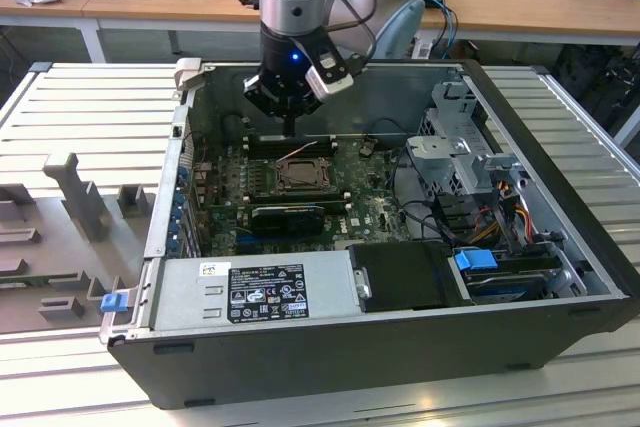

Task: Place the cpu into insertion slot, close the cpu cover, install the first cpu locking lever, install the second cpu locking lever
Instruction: 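Install the first cpu locking lever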

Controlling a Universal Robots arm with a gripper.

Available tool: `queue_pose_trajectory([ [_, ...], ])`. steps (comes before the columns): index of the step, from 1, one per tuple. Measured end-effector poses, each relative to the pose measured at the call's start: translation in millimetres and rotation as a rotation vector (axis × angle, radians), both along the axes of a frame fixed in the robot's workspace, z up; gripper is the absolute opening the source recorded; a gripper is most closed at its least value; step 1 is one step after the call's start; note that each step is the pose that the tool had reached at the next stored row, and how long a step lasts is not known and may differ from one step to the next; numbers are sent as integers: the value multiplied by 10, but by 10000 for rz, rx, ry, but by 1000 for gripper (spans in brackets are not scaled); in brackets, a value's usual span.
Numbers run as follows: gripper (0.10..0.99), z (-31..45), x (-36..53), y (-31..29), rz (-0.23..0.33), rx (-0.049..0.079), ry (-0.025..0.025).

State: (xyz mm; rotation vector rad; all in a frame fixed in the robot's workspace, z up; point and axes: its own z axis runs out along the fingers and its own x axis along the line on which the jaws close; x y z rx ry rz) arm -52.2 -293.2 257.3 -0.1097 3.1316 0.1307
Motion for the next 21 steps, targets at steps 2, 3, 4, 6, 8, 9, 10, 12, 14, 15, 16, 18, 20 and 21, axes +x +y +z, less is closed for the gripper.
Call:
queue_pose_trajectory([
  [2, 106, 0, 8, 0, 0, 0, 0],
  [3, 106, 0, 11, 0, -1, 0, 0],
  [4, 106, 0, 15, 0, -1, 0, 0],
  [6, 106, 0, 24, 0, 0, 0, 0],
  [8, 106, -1, 34, 0, 0, 1, -1],
  [9, 106, -4, 43, 0, 0, 1, -1],
  [10, 106, -8, 52, 0, -1, 0, 0],
  [12, 106, -23, 68, 0, -1, 0, 0],
  [14, 106, -56, 97, 0, -1, 26, -1],
  [15, 106, -63, 102, 0, -2, 55, 0],
  [16, 106, -85, 108, 0, -5, 96, -2],
  [18, 106, -163, 140, 14, -6, 96, 0],
  [20, 106, -205, 154, 23, -7, 94, 0],
  [21, 106, -236, 158, 28, -9, 95, 0],
])
